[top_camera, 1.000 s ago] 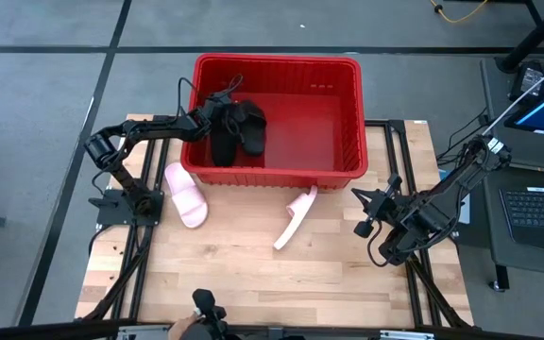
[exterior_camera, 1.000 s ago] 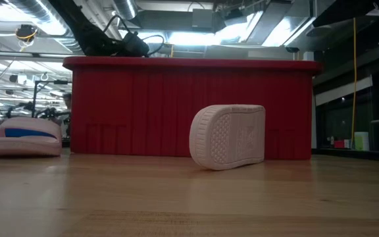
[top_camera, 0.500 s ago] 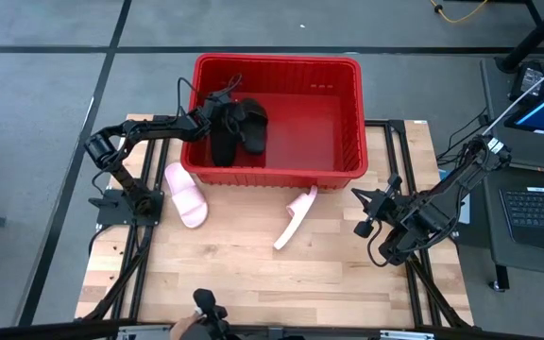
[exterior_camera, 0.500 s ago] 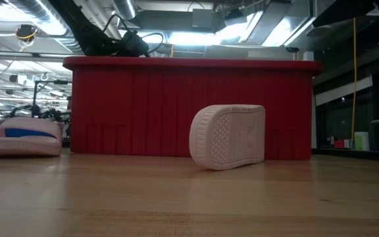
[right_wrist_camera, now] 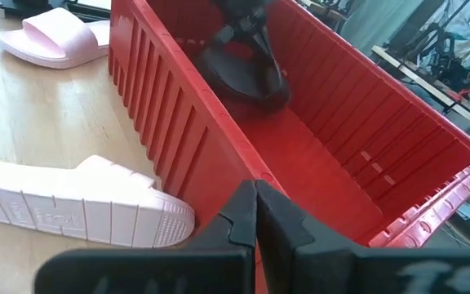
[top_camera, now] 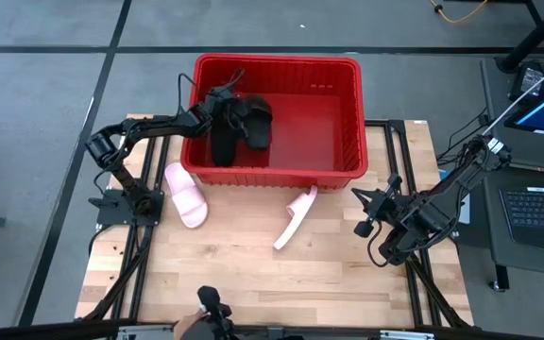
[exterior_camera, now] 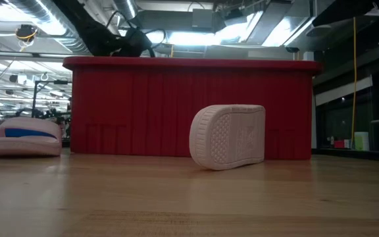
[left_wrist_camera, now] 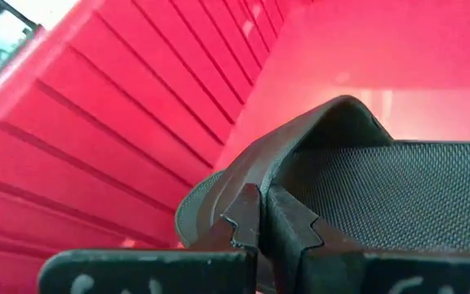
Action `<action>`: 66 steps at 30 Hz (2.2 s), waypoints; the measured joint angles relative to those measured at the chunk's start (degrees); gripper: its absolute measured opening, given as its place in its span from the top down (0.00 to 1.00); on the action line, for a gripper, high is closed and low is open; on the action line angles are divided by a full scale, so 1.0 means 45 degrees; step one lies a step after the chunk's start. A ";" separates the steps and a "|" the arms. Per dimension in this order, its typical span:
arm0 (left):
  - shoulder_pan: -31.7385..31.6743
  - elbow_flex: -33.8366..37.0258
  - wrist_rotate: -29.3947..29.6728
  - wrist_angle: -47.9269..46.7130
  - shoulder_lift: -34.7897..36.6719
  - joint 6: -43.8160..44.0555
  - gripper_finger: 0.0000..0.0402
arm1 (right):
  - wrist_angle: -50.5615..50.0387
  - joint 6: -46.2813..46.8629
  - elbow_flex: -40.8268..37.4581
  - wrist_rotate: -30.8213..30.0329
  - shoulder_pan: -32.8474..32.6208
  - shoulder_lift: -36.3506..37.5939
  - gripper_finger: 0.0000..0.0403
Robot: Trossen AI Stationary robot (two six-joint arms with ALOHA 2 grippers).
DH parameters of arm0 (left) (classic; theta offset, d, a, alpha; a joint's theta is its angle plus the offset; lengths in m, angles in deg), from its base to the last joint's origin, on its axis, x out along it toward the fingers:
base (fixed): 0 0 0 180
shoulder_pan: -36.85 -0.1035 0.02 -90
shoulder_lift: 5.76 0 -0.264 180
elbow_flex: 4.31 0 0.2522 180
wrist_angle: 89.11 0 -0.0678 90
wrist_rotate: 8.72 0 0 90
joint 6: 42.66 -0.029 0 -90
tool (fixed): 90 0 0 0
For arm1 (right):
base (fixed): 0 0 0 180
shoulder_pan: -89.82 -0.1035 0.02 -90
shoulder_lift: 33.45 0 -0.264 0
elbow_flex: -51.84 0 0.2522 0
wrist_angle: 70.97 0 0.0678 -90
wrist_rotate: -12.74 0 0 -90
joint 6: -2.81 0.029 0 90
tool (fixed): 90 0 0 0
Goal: Pick and place slides into bin
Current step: Put the black slide into the red bin, then put the left pink slide into the red bin
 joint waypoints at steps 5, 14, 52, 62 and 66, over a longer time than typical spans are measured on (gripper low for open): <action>0.0000 -0.0303 0.0048 -0.0516 -0.0825 -0.0086 0.99 | 0.0000 0.0000 0.0000 0.0000 0.0002 -0.0003 0.98; 0.0005 -0.0390 0.0211 -0.0345 -0.1266 -0.0388 0.99 | -0.0005 -0.0044 0.0000 0.0005 0.0005 -0.0005 0.98; 0.0000 -0.0337 0.0600 -0.1549 -0.1291 -0.0522 0.75 | -0.0010 -0.0049 0.0000 0.0024 0.0005 -0.0005 0.98; 0.0099 -0.0539 0.0600 -0.1906 -0.1286 -0.0555 0.68 | -0.0005 -0.0049 0.0000 0.0024 0.0005 -0.0005 0.98; 0.0097 -0.1356 0.0604 -0.3286 -0.1281 -0.0289 0.68 | -0.0005 -0.0047 0.0000 0.0024 0.0002 -0.0005 0.98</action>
